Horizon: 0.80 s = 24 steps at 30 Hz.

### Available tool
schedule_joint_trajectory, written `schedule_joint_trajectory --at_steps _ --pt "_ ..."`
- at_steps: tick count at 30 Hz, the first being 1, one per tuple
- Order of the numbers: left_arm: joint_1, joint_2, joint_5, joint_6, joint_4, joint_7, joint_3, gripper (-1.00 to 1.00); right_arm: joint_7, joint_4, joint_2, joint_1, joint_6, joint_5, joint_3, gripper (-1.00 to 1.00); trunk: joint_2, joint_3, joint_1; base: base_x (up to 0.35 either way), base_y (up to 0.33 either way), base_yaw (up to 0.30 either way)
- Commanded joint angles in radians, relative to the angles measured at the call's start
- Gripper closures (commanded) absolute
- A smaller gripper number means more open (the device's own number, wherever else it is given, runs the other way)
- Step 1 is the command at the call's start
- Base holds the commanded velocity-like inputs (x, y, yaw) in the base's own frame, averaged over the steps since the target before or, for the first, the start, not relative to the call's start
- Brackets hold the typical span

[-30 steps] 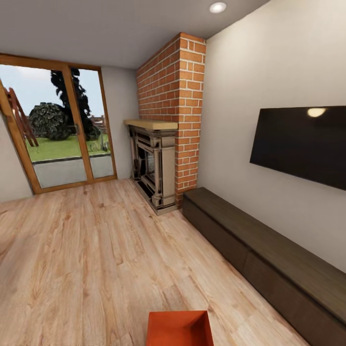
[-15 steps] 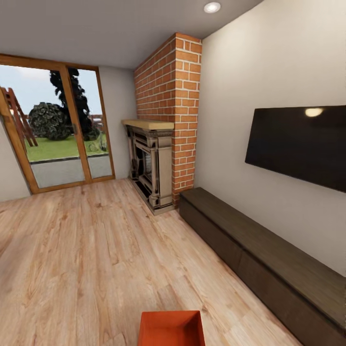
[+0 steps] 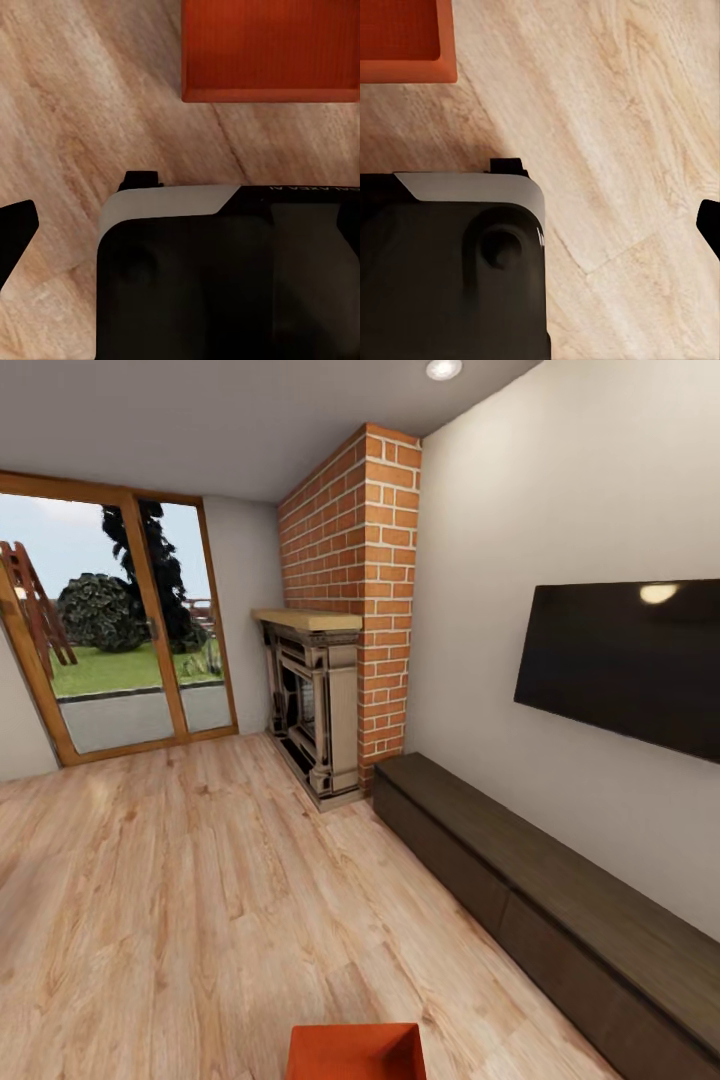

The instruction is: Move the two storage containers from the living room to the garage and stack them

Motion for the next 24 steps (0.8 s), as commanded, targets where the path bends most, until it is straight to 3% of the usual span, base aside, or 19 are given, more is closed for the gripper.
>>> schedule_joint_trajectory --at_steps 1,24 --pt "-0.001 0.000 0.000 -0.004 0.001 0.003 0.001 -1.00 -0.001 0.002 0.001 -0.001 -0.004 -0.009 0.008 -1.00 -0.001 -0.001 0.000 0.010 0.000 0.000" --pt "-0.001 0.000 0.000 -0.004 0.001 0.003 0.001 -1.00 -0.001 0.002 0.001 -0.001 -0.004 -0.008 0.009 -1.00 -0.001 -0.001 0.000 0.001 0.000 0.000"
